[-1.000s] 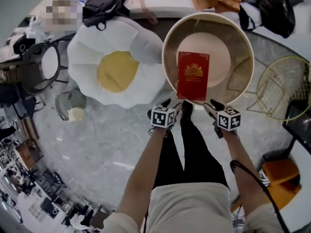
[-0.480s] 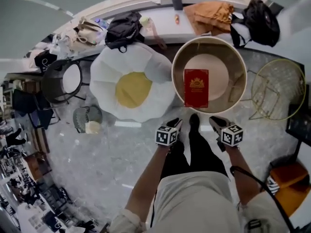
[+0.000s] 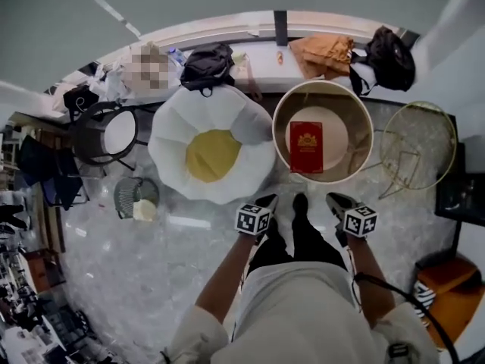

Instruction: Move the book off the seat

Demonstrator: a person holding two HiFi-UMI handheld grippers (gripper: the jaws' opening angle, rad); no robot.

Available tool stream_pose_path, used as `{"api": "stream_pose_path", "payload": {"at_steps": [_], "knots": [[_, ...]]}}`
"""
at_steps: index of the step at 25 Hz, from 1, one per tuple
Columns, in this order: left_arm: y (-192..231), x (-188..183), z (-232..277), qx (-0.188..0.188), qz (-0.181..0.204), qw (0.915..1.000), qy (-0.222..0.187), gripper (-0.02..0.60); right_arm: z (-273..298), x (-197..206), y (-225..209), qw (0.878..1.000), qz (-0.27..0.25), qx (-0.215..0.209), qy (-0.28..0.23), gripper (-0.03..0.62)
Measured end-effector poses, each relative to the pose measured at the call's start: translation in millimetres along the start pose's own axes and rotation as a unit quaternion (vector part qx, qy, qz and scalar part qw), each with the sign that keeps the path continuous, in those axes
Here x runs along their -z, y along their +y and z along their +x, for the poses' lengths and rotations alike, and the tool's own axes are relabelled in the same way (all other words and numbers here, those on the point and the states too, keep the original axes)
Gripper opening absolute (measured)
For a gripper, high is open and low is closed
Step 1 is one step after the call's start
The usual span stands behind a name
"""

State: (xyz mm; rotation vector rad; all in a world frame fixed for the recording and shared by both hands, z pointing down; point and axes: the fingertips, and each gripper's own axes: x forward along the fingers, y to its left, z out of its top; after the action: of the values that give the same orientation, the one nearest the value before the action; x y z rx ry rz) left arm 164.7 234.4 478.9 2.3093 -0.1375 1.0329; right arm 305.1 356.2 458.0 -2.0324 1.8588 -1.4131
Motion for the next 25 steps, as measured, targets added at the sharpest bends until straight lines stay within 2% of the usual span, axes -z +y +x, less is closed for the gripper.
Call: {"api": "stream_pose_path", "payload": {"at_steps": [11,17,25], "knots": [[-23,22,-107,0.051,0.042,0.9973,-0.031,0.003,-59,23,101,0.998,-0.003,0.035,-0.058,0.057],[-43,34,-129,0.076,0.053,0.9950,-0.038,0.003,-88,37,112,0.995,0.002,0.050,-0.086,0.055],[-73,25,-144,0.090,0.073,0.9919,-0.051,0.003,-118,25,105,0.992,0.013,0.050,-0.119,0.052]]}}
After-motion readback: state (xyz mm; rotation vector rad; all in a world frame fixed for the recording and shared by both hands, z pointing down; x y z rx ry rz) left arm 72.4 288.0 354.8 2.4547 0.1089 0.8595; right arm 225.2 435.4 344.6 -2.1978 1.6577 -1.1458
